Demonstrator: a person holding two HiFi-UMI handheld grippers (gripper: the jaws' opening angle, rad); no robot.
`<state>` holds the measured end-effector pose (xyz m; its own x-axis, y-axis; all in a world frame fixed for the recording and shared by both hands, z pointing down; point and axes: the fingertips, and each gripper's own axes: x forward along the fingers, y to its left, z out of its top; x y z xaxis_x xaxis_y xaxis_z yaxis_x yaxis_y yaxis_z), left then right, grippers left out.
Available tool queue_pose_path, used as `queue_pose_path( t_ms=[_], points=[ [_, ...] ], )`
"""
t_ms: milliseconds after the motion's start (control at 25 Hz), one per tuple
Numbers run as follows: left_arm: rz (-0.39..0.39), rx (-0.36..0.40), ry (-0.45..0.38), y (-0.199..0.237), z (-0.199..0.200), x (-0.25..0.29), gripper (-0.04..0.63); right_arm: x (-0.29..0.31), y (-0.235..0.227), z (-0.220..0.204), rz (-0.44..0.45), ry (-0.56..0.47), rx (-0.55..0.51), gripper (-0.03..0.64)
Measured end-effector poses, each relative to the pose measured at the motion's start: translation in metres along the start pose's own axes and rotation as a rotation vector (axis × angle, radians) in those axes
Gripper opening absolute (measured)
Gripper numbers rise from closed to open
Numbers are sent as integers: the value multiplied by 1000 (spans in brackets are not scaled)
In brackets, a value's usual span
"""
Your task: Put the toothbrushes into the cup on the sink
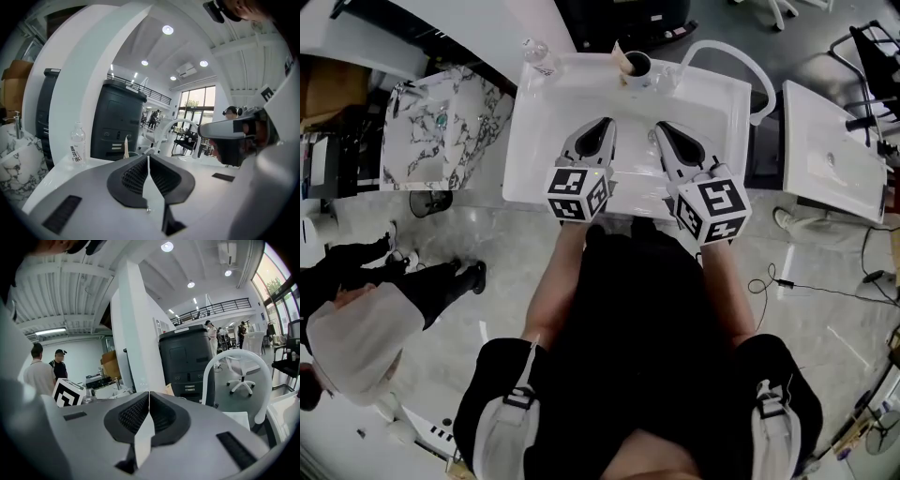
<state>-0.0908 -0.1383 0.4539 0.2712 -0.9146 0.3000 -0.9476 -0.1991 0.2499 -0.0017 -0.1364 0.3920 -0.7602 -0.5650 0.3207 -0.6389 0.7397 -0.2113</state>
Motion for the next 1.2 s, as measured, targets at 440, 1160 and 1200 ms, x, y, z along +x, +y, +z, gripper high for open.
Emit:
queue_pose_path(
  t_ms=[440, 1160, 1200],
  points=[
    [-63, 13, 5, 32, 1, -73, 14, 4, 72, -29, -72, 39, 67, 31],
    [-277, 50, -84, -8, 13, -178, 14, -72, 159, -45, -242, -91, 44, 31],
    [-285, 52, -88, -11, 14, -182, 14, -76, 161, -47, -248, -95, 38, 31]
  ],
)
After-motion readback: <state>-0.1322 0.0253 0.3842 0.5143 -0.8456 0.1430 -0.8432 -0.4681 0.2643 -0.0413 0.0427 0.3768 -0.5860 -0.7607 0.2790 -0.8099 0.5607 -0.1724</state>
